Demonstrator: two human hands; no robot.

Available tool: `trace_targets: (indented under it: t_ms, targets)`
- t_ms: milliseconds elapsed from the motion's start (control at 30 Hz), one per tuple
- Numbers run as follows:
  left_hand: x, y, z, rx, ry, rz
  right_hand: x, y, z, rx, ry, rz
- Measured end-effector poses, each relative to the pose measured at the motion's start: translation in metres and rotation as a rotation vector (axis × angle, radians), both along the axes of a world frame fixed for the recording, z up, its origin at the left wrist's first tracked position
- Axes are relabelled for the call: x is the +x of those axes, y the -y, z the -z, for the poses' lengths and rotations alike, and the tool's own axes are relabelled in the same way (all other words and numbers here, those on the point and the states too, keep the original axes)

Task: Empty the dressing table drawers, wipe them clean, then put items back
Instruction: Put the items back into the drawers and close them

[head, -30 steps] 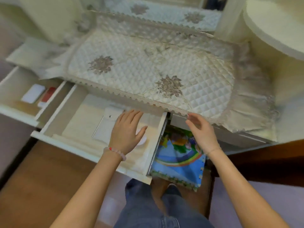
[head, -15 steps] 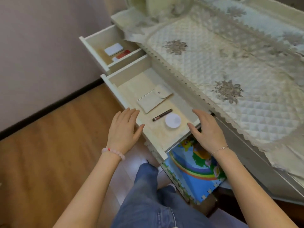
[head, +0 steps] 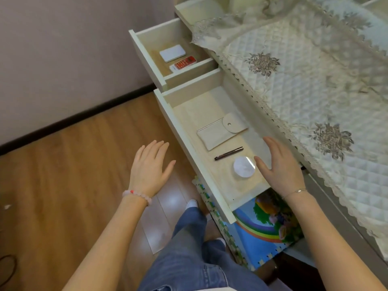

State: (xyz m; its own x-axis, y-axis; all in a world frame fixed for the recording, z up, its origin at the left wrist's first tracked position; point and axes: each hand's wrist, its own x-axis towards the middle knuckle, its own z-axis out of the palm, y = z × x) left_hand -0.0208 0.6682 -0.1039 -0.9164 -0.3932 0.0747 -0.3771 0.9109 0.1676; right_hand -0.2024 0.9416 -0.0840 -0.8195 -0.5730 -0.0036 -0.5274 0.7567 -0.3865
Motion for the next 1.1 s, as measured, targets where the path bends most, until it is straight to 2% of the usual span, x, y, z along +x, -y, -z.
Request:
trace_targets:
  t_ms: [133,200,267,333,400,433,500,634,834,1100]
  targets:
    - [-0.012,0.015,0.024,0.139,0.059,-0.018,-0.018,0.013,0.005,0.019,-0.001,0.021]
    - [-0.019,0.010,0.032,0.339,0.043,-0.060,-0.027,0.019,0.009,0.030,-0.007,0.028]
    - [-0.028,0.000,0.038,0.702,0.035,-0.190,-0.034,0.023,0.012,0.032,0.000,0.036]
    - [-0.040,-0.009,0.038,1.186,0.010,-0.434,-0.040,0.025,0.013,0.016,-0.009,0.044]
    - [-0.049,-0.014,0.040,1.609,-0.090,-0.692,-0.044,0.025,0.013,0.006,-0.022,0.049]
    - [-0.053,-0.015,0.042,1.770,-0.141,-0.788,-0.046,0.024,0.013,0.006,-0.022,0.048]
    - [-0.059,-0.016,0.042,1.970,-0.219,-0.896,-0.051,0.023,0.014,0.009,-0.012,0.047]
    - [-0.068,-0.023,0.040,2.103,-0.309,-0.964,-0.063,0.017,0.020,0.018,0.014,0.022]
    - [-0.081,-0.027,0.038,2.051,-0.319,-0.964,-0.094,0.004,0.031,0.025,-0.007,-0.005]
    - [-0.106,-0.042,0.044,2.051,-0.319,-0.931,-0.148,-0.034,0.056,0.220,0.061,0.042]
